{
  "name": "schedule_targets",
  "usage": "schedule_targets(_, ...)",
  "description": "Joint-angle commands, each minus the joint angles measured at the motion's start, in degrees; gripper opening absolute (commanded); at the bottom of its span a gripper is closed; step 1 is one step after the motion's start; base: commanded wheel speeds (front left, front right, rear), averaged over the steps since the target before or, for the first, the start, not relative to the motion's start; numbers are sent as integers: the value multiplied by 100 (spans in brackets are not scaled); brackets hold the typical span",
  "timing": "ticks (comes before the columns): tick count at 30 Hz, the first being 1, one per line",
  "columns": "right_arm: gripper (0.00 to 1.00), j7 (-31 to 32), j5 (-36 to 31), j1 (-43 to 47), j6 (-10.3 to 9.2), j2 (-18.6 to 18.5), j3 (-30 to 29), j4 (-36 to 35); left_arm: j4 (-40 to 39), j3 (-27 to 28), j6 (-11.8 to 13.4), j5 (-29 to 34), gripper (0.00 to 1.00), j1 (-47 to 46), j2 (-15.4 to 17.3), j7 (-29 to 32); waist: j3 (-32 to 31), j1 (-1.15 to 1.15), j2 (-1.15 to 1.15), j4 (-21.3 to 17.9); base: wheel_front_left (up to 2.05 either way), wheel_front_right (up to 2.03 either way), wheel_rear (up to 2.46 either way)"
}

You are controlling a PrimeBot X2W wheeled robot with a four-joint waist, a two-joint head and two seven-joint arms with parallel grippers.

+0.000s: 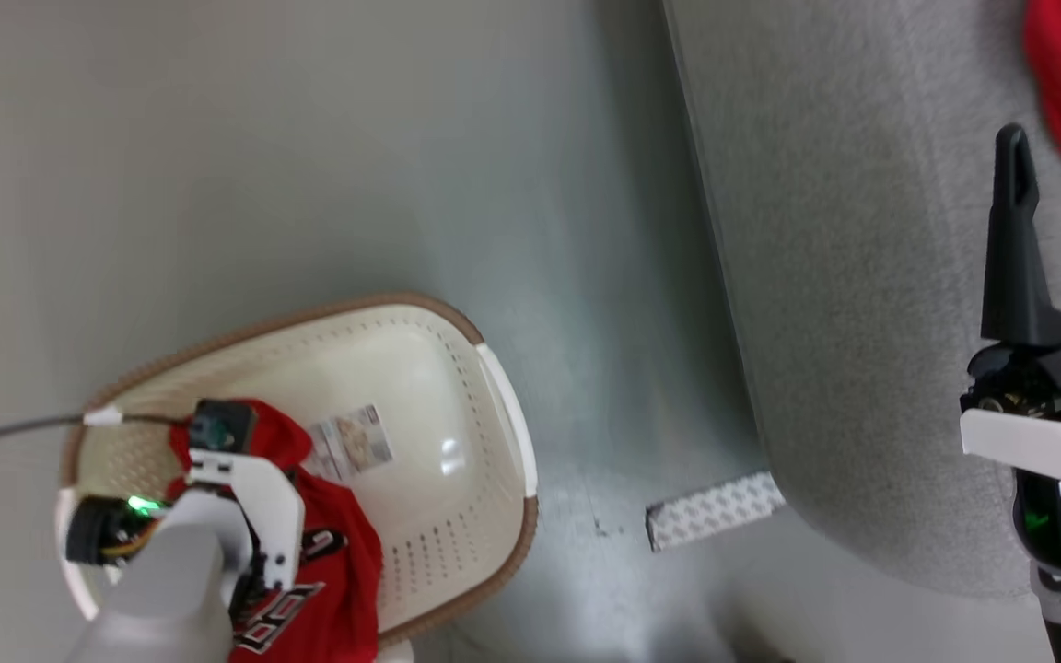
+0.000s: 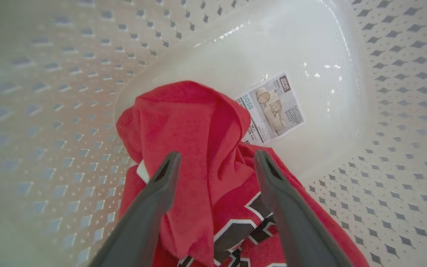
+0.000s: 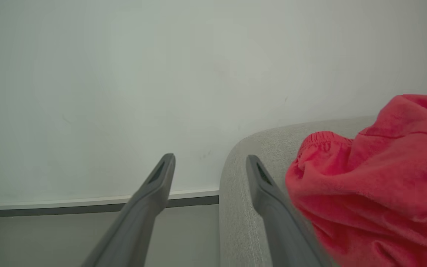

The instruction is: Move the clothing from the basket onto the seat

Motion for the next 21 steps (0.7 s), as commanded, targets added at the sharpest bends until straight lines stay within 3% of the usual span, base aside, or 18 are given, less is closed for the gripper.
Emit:
schedule_targets(1,100,-16,6,-120,-13,-5,-13,-54,39,-34,43,117,100,-95,70,85,362,-1,0,-148,0,0,0)
schedule_targets(17,100,-16,-16,-417,-13,175,-11,-182,200,-647,98,549,100,-550,629,1162,1173,-1,0,-460,0,0,0)
schedule_targets(18,100,-16,-18,-419,-13,182,-17,-170,202,-640,86,518,45,-558,630,1136,1180,-1,0,-467,0,0,0)
schedule_targets(19,100,-16,-18,-423,-13,190,-25,-156,203,-640,75,497,5,-567,632,1102,1182,-1,0,-474,0,0,0)
schedule_targets(21,100,-16,-18,-429,-13,196,-39,-142,203,-640,50,475,0,-574,629,1089,1179,-1,0,-479,0,0,0)
